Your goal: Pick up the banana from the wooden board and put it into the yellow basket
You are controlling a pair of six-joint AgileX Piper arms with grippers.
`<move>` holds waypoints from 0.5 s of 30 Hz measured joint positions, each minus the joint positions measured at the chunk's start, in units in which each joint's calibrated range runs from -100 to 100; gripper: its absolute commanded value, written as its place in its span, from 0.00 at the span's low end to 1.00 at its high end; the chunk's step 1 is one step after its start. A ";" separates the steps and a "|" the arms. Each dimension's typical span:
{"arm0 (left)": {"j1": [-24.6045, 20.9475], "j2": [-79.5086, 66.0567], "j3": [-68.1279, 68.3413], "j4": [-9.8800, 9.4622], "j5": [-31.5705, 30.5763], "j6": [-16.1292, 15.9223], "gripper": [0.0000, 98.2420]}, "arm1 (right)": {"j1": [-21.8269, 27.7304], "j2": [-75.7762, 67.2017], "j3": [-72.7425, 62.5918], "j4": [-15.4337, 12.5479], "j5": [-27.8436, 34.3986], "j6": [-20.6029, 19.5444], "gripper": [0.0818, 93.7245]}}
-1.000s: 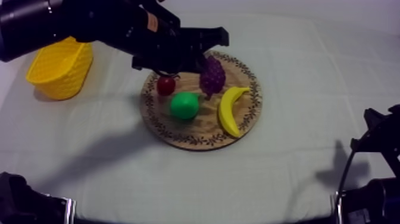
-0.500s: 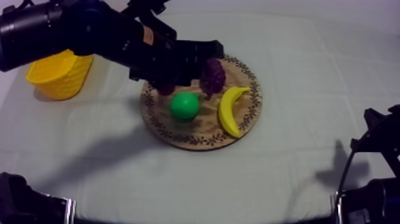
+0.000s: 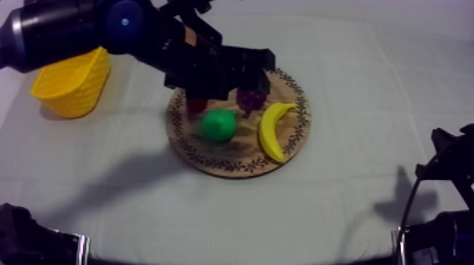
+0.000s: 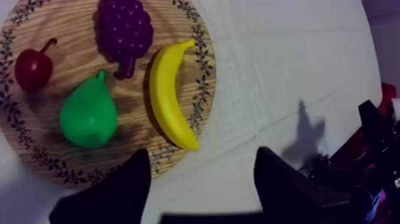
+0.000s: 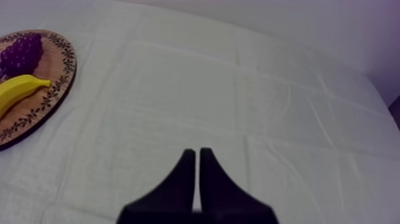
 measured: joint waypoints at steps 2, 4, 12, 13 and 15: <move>-0.08 1.93 -1.18 0.90 0.66 -0.65 0.66 | 0.00 0.00 0.00 0.00 0.00 0.00 0.01; -0.12 3.86 -2.60 1.78 1.08 -1.16 0.65 | 0.00 0.00 0.00 0.00 0.00 0.00 0.01; -0.73 13.22 -7.21 4.97 4.18 -2.88 0.65 | 0.00 0.00 0.00 0.00 0.00 0.00 0.01; -0.83 14.52 -7.89 5.39 4.54 -3.32 0.64 | 0.00 0.00 0.00 0.00 0.00 0.00 0.01; -0.94 17.07 -9.68 5.81 5.77 -3.87 0.64 | 0.00 0.00 0.00 0.00 0.00 0.00 0.01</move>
